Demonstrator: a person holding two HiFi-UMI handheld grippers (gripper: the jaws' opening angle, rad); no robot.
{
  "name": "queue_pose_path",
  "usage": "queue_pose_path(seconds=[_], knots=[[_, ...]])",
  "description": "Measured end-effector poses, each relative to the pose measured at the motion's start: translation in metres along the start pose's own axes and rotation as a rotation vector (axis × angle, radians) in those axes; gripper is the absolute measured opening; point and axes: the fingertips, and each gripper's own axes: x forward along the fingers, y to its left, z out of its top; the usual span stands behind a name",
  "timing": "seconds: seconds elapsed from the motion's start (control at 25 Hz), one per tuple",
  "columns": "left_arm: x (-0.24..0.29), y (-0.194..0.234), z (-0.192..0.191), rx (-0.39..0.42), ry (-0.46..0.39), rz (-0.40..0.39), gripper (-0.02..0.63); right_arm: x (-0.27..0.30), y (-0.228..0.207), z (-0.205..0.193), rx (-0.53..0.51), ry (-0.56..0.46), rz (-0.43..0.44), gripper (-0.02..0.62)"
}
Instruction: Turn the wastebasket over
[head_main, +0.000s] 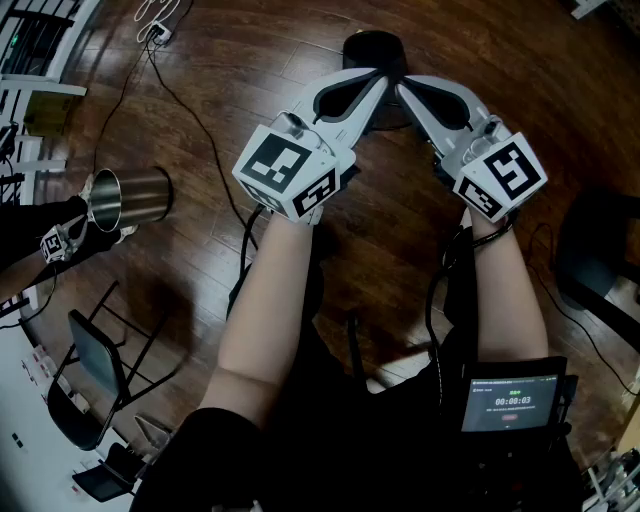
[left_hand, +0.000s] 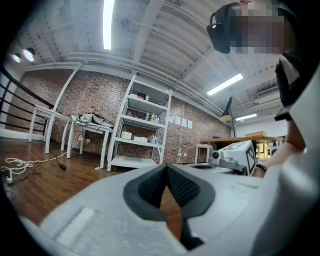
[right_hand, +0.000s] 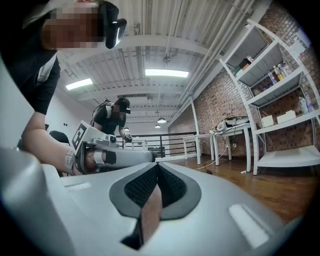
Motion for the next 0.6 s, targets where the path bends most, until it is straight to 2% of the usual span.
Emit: queue_pose_path(seconds=[0.24,0.6], knots=[[0.008,0.021,0.004,0.000,0.017,0.003,-0.002,0.016,-0.016,0.006,0.007,0.002,0.004,0.009],[0.036,0.082,0.002,0.003,0.031,0.015,-0.002,0.070,-0.083,0.006,0.066,-0.041,-0.020,0.011]])
